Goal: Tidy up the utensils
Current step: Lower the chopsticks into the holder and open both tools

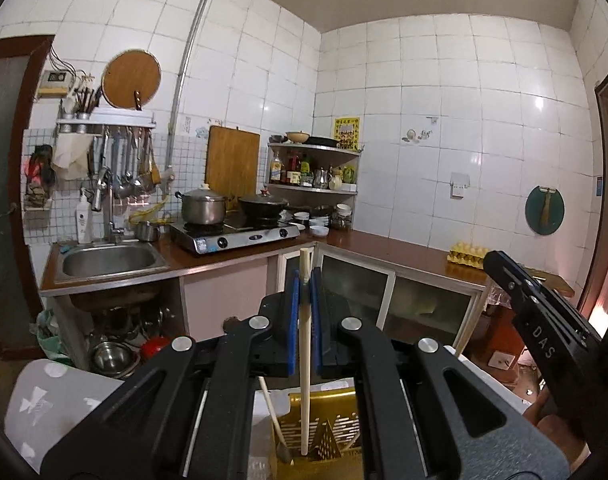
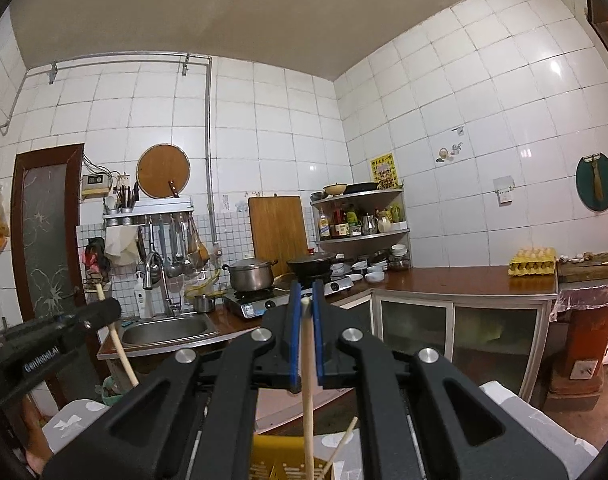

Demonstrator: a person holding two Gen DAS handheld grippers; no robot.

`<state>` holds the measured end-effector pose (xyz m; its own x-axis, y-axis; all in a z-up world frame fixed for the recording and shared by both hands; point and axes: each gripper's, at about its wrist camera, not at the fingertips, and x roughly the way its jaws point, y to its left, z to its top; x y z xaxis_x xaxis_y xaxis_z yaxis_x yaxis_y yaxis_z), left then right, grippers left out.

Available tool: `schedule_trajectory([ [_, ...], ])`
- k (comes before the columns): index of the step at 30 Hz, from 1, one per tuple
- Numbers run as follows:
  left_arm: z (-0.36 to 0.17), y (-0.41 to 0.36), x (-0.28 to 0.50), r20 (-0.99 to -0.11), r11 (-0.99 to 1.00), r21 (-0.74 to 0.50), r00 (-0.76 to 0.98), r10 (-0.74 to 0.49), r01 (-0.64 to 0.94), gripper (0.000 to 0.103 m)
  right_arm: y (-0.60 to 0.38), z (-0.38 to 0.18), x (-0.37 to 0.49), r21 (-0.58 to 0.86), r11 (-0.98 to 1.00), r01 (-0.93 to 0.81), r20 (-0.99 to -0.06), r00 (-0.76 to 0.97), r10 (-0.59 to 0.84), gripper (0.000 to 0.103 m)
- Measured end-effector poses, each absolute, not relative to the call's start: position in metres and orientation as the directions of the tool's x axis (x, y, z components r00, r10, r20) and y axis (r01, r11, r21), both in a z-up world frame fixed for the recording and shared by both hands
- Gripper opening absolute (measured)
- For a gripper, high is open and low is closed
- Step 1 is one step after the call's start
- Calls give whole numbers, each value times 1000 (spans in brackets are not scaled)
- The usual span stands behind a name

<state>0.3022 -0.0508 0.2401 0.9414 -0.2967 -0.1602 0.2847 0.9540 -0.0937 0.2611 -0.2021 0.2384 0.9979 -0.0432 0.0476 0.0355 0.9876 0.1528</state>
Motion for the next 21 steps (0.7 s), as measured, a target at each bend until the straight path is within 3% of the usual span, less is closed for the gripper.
schedule_trajectory([
  [8,188,-63,359,-229,957,-90,930,-289,275,4,-204,202,307,115,991,65,-4,998,-65,6],
  [19,121,-61,381,-389,962,-80,881,-270,259,4,-209,150,326,88,993,75,-177,983,-59,7],
  [21,124,-57,376,-404,961,-88,873,-274,261,13,-213,148,326,96,993,71,-208,977,-49,7],
])
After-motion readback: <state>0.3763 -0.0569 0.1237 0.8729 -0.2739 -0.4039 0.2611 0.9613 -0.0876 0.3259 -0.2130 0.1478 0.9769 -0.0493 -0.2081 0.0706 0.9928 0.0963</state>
